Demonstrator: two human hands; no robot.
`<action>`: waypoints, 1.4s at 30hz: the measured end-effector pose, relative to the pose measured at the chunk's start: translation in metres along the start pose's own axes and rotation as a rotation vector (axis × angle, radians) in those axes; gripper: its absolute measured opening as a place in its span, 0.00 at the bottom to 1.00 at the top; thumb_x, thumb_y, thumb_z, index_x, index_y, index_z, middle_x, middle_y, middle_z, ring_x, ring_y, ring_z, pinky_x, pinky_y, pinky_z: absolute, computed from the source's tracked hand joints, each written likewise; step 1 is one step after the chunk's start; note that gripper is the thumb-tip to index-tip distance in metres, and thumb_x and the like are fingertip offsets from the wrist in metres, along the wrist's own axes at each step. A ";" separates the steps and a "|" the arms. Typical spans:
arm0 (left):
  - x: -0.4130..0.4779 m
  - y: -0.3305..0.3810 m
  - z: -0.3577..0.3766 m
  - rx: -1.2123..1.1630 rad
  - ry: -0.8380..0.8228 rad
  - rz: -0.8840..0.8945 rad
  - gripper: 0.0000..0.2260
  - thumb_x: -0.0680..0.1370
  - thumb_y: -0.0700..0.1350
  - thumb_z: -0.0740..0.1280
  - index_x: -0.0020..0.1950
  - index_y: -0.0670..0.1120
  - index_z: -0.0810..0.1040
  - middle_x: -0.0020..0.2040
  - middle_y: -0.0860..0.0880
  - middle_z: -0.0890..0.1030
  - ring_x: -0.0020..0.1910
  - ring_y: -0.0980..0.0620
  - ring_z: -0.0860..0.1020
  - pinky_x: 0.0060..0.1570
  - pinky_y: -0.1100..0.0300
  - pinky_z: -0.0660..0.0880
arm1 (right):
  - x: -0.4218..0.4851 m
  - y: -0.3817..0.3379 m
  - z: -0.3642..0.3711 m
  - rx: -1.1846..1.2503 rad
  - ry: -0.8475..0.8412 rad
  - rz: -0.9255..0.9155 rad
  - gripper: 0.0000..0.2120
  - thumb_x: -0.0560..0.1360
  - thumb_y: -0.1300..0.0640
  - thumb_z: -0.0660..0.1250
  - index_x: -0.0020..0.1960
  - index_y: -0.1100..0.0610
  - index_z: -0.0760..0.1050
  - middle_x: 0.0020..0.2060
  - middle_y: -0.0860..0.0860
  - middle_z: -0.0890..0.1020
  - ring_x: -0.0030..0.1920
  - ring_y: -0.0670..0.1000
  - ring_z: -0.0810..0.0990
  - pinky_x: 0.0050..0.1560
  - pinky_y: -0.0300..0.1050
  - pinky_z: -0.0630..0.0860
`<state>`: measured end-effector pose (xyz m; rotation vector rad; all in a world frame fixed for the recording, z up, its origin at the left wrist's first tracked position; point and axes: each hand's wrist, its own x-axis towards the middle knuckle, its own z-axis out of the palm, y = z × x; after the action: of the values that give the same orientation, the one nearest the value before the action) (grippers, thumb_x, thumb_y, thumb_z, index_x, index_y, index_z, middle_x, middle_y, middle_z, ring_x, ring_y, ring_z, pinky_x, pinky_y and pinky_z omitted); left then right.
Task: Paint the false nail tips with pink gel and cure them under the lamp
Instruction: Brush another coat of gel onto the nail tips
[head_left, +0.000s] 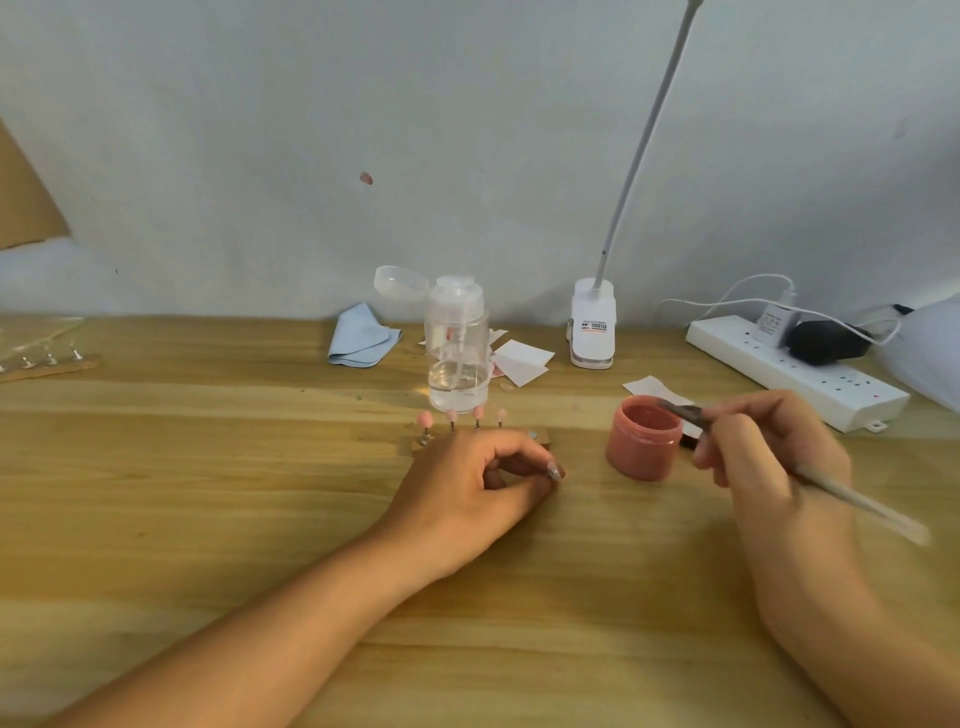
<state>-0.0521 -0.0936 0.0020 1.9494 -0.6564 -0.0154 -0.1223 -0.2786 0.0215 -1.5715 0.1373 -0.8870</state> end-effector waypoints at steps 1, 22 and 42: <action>0.000 0.000 0.000 -0.003 -0.001 -0.004 0.06 0.75 0.39 0.73 0.43 0.50 0.85 0.42 0.55 0.85 0.28 0.69 0.72 0.36 0.75 0.65 | 0.001 0.003 -0.002 -0.022 0.010 0.044 0.02 0.73 0.61 0.65 0.42 0.59 0.73 0.26 0.46 0.78 0.27 0.38 0.72 0.33 0.35 0.69; -0.001 -0.005 -0.001 0.047 -0.007 -0.026 0.06 0.75 0.44 0.74 0.42 0.56 0.84 0.37 0.65 0.82 0.28 0.62 0.69 0.40 0.76 0.66 | 0.006 0.014 0.000 -0.204 -0.007 0.173 0.06 0.73 0.58 0.70 0.40 0.55 0.73 0.27 0.46 0.78 0.28 0.43 0.71 0.32 0.43 0.67; 0.002 -0.007 0.000 -0.014 -0.028 -0.009 0.05 0.76 0.40 0.72 0.44 0.51 0.84 0.44 0.56 0.86 0.35 0.68 0.75 0.37 0.73 0.66 | -0.005 -0.009 0.006 0.206 -0.081 0.052 0.10 0.76 0.70 0.54 0.45 0.63 0.73 0.31 0.56 0.83 0.32 0.50 0.77 0.35 0.38 0.74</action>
<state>-0.0471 -0.0923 -0.0035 1.9416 -0.6640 -0.0524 -0.1261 -0.2693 0.0278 -1.4030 0.0276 -0.7699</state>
